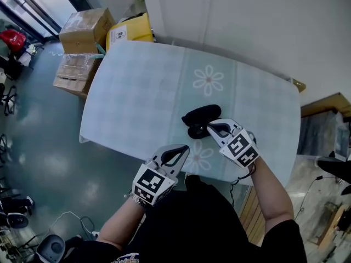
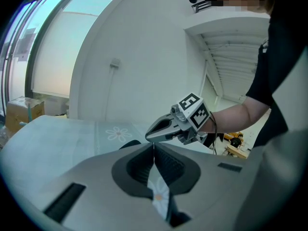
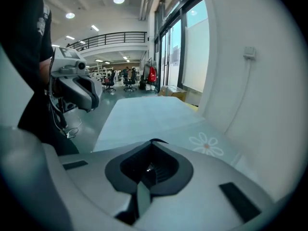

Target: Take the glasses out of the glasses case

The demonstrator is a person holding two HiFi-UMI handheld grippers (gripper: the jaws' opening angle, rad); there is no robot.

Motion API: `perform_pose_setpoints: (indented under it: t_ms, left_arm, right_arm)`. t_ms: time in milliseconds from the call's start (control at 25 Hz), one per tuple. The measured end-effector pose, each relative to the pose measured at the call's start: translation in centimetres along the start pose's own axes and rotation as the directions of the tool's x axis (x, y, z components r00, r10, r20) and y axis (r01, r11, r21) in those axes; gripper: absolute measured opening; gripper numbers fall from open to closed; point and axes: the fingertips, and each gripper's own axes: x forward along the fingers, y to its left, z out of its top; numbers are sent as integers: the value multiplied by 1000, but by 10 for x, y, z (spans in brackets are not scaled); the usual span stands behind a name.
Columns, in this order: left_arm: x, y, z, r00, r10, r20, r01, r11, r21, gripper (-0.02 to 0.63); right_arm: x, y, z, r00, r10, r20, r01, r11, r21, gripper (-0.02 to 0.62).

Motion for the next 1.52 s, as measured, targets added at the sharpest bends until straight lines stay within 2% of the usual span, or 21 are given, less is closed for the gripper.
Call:
perform_pose_setpoints:
  t_ms: [320,680,1040,1200,1520]
  left_arm:
    - [10,4,-10,999,42,-16,-42,998,-39,29]
    - [7,4,-21,995,92,-31,-95,991,-90,29]
    - [-6,6,-35,990,136,-49,-141,981,-133,29]
    - [-5,3,-38,988,144,-47,-150,978,-144,29]
    - [-7,0,-42,986,159,-55,-166,973,-158,29]
  right_arm:
    - [26,-3,-28,985,84,-152,-109,979,-170,23]
    - [48,-1,-63,931,146,-334,-258,912,-319,26]
    - [68,-2,-81,884,151,-442,-346,846,-404,27]
    - [72,-2,-86,871,156,-466,-370,831,-415,60]
    - [83,-4,-95,839,140,-526,-423,776,-468,60]
